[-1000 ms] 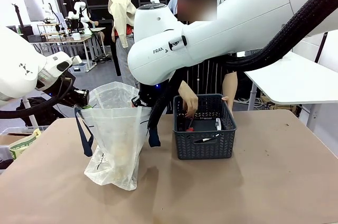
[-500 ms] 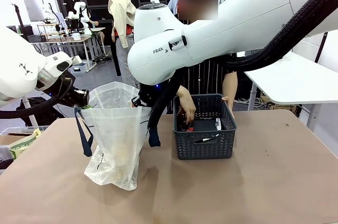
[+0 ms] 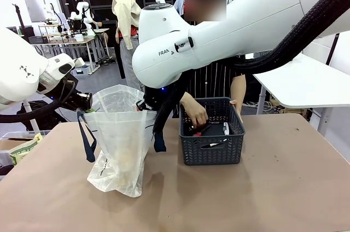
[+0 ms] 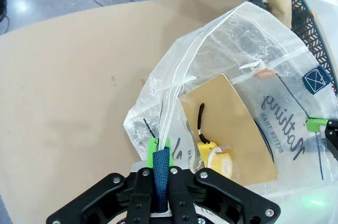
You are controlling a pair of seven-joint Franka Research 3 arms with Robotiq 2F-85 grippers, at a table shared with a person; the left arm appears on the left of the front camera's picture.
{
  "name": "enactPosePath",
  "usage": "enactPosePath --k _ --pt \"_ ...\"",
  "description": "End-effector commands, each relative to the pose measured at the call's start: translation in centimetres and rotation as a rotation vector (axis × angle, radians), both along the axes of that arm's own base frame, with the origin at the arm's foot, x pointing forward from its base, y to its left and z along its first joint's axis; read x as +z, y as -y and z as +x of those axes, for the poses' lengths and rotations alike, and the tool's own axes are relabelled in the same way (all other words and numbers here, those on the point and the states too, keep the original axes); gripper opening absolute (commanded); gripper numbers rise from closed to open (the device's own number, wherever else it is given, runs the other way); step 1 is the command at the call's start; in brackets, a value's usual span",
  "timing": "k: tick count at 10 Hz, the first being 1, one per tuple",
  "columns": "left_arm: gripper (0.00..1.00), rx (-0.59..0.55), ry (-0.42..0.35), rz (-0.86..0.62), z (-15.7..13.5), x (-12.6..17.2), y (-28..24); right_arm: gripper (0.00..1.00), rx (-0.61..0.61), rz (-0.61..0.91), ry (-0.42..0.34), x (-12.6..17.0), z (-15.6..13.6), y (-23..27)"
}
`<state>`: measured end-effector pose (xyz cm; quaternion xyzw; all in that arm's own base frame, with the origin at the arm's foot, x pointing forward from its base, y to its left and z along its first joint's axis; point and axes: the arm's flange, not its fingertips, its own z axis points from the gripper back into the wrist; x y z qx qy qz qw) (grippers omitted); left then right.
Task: Transfer purchased items from the store into the shopping bag.
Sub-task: Move the Reusable shopping bag to the right side of the table.
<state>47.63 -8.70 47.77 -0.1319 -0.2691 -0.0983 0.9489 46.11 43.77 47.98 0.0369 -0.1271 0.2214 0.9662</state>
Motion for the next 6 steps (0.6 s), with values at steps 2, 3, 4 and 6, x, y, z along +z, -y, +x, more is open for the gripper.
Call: enactPosePath --k 2,3,4,6 --pt "0.0 -0.003 0.007 0.004 0.13 0.08 -0.19 0.0 -0.016 0.003 0.001 -0.1 -0.17 0.06" --pt "0.0 -0.003 0.007 0.004 0.13 0.08 -0.19 0.0 -0.016 0.003 0.001 -0.1 -0.17 0.06" --pt "0.0 -0.003 0.007 0.004 0.13 0.08 -0.19 0.0 -0.016 0.003 0.001 -0.1 -0.17 0.06" --pt "0.0 -0.003 0.007 0.004 0.13 0.08 -0.19 0.0 -0.016 0.003 0.001 -0.1 -0.17 0.06"
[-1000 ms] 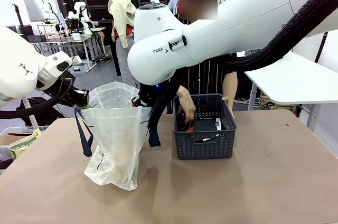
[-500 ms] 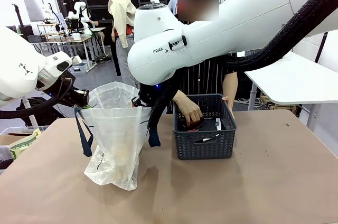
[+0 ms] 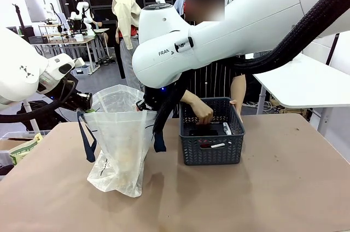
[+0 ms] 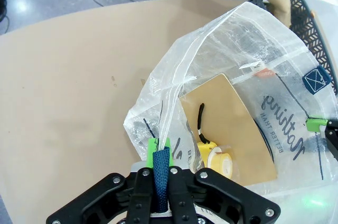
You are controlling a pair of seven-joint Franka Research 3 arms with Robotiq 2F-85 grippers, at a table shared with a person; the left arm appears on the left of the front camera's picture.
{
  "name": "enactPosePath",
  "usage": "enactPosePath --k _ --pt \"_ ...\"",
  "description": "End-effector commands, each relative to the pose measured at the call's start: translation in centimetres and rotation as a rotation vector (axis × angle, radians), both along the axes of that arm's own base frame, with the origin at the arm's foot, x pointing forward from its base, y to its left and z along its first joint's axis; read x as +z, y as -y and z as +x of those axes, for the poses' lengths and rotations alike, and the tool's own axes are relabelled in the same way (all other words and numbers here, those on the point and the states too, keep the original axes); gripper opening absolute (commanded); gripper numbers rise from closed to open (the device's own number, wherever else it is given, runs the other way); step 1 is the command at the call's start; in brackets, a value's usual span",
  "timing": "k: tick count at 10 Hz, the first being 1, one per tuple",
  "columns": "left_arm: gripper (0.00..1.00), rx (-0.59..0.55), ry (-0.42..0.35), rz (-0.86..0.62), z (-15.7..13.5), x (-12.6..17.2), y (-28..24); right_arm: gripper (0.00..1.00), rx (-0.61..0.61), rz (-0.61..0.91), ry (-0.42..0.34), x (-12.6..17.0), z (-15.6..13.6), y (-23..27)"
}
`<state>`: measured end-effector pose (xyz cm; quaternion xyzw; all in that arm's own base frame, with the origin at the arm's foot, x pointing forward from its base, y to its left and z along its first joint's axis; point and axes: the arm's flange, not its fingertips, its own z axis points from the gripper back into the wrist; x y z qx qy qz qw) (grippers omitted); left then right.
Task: Transfer purchased items from the store into the shopping bag.
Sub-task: Move the Reusable shopping bag to the right side of the table.
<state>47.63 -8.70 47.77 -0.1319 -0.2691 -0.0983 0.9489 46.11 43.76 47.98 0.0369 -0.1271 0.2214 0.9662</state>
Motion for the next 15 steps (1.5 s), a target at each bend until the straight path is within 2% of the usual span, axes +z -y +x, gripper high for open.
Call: enactPosePath --k 1,15 --pt "0.0 -0.003 0.007 0.004 0.13 0.08 -0.19 0.0 -0.016 0.003 0.001 -0.1 -0.17 0.06" --pt "0.0 -0.003 0.007 0.004 0.13 0.08 -0.19 0.0 -0.016 0.003 0.001 -0.1 -0.17 0.06"
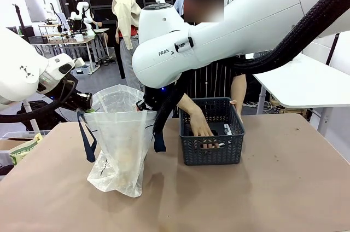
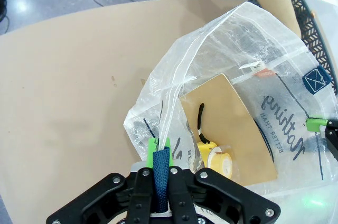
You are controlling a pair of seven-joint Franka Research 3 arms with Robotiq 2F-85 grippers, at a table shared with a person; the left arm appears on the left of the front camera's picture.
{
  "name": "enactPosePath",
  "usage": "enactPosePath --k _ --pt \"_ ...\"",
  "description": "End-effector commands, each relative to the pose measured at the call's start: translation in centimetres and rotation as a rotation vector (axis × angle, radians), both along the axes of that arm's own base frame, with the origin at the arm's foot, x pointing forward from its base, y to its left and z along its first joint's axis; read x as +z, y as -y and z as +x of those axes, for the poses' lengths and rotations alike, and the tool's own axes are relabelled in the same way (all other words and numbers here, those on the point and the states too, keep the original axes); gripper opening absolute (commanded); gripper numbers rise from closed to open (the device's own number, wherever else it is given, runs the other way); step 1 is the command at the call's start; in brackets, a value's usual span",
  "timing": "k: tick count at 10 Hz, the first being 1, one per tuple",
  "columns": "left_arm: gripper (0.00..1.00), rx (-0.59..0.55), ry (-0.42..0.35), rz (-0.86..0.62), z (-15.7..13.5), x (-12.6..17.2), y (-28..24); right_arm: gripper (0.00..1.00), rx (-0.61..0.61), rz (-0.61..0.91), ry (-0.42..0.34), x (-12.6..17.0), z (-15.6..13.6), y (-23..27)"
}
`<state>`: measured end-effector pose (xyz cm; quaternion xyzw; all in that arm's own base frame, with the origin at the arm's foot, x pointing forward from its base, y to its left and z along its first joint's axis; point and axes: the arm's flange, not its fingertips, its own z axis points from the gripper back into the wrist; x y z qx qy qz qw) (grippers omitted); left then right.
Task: Transfer purchased items from the store into the shopping bag.
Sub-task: Move the Reusable shopping bag to the right side of the table.
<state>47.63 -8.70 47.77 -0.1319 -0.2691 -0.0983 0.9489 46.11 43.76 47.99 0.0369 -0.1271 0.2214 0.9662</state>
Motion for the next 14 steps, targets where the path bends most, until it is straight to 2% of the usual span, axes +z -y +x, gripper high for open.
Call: enactPosePath --k 1,14 --pt "0.0 -0.003 0.007 0.004 0.13 0.08 -0.19 0.0 -0.016 0.003 0.001 -0.1 -0.17 0.06" --pt "0.0 -0.003 0.007 0.004 0.13 0.08 -0.19 0.0 -0.016 0.003 0.001 -0.1 -0.17 0.06"
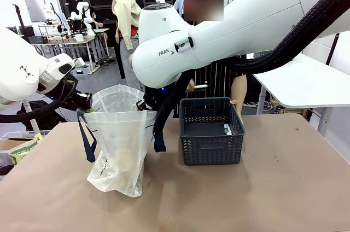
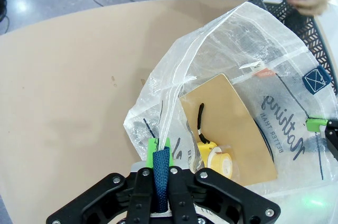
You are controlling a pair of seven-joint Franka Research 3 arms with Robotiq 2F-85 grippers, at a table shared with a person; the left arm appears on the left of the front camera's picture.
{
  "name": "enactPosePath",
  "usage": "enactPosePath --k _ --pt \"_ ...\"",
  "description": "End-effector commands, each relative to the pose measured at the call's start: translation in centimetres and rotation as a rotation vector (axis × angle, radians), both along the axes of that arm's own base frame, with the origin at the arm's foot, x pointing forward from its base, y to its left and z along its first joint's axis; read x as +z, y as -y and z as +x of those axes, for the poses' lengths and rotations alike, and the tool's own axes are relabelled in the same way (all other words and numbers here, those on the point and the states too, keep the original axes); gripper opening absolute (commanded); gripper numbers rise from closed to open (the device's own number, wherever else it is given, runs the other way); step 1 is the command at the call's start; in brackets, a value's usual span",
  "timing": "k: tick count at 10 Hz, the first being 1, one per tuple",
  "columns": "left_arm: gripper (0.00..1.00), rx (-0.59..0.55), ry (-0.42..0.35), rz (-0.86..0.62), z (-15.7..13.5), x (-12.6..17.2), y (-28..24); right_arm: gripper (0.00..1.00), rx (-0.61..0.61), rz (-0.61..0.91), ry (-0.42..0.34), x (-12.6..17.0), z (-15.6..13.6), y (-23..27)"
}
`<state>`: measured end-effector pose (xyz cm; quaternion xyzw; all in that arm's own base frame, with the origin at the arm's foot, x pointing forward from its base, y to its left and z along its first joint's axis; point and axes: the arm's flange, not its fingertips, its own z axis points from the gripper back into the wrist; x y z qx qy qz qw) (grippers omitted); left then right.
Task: Transfer purchased items from the store into the shopping bag.
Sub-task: Move the Reusable shopping bag to the right side of the table.
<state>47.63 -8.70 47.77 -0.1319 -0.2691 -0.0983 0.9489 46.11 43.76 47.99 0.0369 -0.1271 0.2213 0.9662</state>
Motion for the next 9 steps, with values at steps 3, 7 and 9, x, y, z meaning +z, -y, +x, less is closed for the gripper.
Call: enactPosePath --k 3,7,9 --pt "0.0 -0.003 0.007 0.004 0.13 0.08 -0.19 0.0 -0.016 0.003 0.001 -0.1 -0.17 0.06" --pt "0.0 -0.003 0.007 0.004 0.13 0.08 -0.19 0.0 -0.016 0.003 0.001 -0.1 -0.17 0.06" --pt "0.0 -0.003 0.007 0.004 0.13 0.08 -0.19 0.0 -0.016 0.003 0.001 -0.1 -0.17 0.06"
